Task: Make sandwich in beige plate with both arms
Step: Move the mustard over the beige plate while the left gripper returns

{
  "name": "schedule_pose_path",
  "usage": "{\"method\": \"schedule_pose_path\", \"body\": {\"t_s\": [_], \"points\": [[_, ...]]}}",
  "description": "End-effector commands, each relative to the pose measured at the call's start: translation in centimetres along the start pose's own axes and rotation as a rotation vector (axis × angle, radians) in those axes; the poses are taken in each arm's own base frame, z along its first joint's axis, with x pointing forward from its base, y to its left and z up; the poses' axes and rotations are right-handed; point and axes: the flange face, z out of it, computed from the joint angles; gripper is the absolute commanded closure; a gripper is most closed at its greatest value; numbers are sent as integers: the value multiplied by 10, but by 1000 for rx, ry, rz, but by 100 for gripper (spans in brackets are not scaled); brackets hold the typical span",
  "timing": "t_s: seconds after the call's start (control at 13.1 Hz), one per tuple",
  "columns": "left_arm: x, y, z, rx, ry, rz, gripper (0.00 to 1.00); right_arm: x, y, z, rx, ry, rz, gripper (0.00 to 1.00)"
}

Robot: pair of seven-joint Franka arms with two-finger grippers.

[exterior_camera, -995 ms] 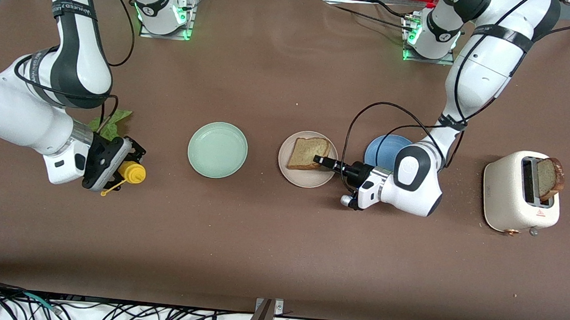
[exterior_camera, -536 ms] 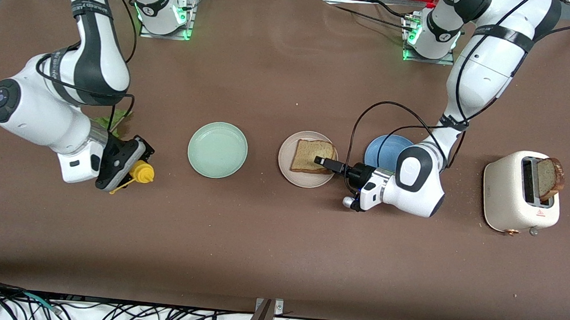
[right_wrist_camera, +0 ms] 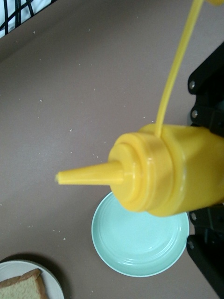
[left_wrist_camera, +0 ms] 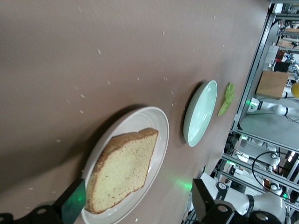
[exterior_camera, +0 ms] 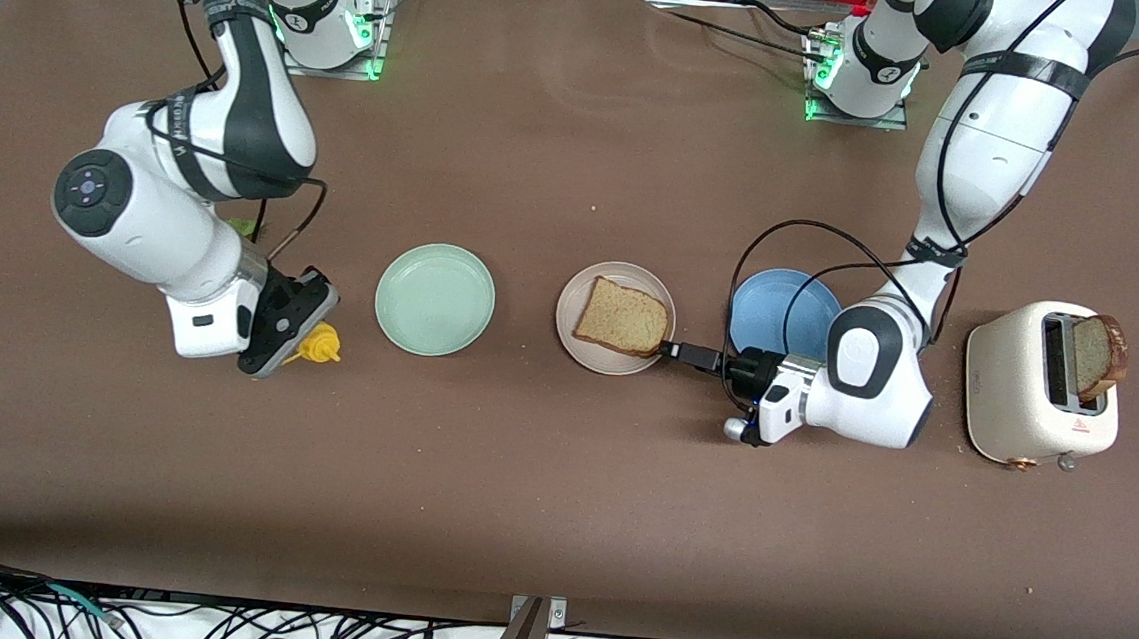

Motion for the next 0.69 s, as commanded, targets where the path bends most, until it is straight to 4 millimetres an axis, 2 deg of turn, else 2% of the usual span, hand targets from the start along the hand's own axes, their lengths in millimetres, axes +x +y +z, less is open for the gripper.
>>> {"method": "schedule_pose_path", "body": {"t_s": [0.0, 0.15, 0.23, 0.38, 0.46, 0.61], "points": [[-1, 11, -45, 40, 58, 24, 0, 26, -28, -15, -89, -44, 42, 79], [-6, 17, -85, 120, 96, -27, 0, 46, -59, -12, -138, -81, 70, 79], [-10, 30, -104, 157, 118, -80, 0, 54, -75, -10, -169, -109, 82, 79], [-18, 43, -136, 233, 155, -159, 0, 74, -120, -2, -243, -158, 108, 79], [-23, 40, -155, 276, 168, -160, 0, 83, -137, 0, -284, -168, 108, 79], [-31, 36, -177, 398, 157, -133, 0, 98, -171, 11, -320, -173, 114, 79]]}}
